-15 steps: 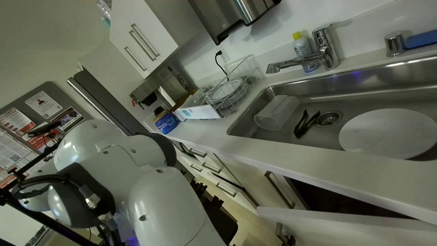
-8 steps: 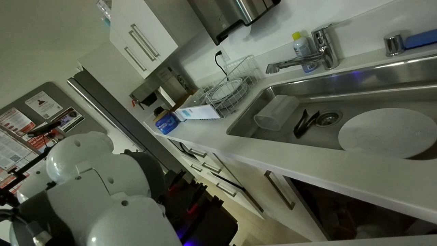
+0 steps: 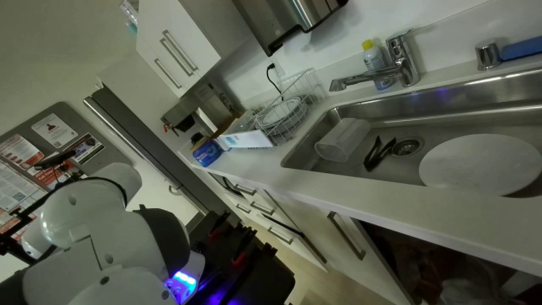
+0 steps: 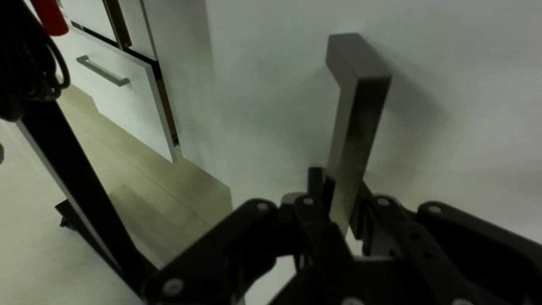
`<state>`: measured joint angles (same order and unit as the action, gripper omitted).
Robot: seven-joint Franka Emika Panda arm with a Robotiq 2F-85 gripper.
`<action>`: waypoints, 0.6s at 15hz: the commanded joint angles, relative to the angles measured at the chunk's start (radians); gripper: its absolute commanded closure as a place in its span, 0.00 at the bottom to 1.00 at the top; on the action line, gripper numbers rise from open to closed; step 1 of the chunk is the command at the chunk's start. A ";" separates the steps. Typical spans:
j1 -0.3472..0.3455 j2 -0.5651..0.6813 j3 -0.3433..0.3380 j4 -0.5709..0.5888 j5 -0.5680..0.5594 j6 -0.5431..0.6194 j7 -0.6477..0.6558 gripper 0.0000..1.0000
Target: Open the bottom right cupboard door
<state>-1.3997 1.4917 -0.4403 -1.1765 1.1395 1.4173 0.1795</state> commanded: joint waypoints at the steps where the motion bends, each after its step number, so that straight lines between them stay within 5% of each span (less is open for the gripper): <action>1: -0.108 -0.014 0.087 0.153 -0.037 0.016 0.069 0.96; 3: -0.122 -0.015 0.118 0.169 -0.088 0.040 0.074 0.96; 4: -0.127 -0.017 0.134 0.172 -0.114 0.046 0.069 0.59; 6: -0.139 -0.021 0.163 0.180 -0.145 0.060 0.052 0.53; 9: -0.102 -0.068 0.139 0.124 -0.138 0.099 -0.033 0.30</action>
<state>-1.5070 1.4835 -0.3237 -1.0381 0.9741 1.5118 0.1958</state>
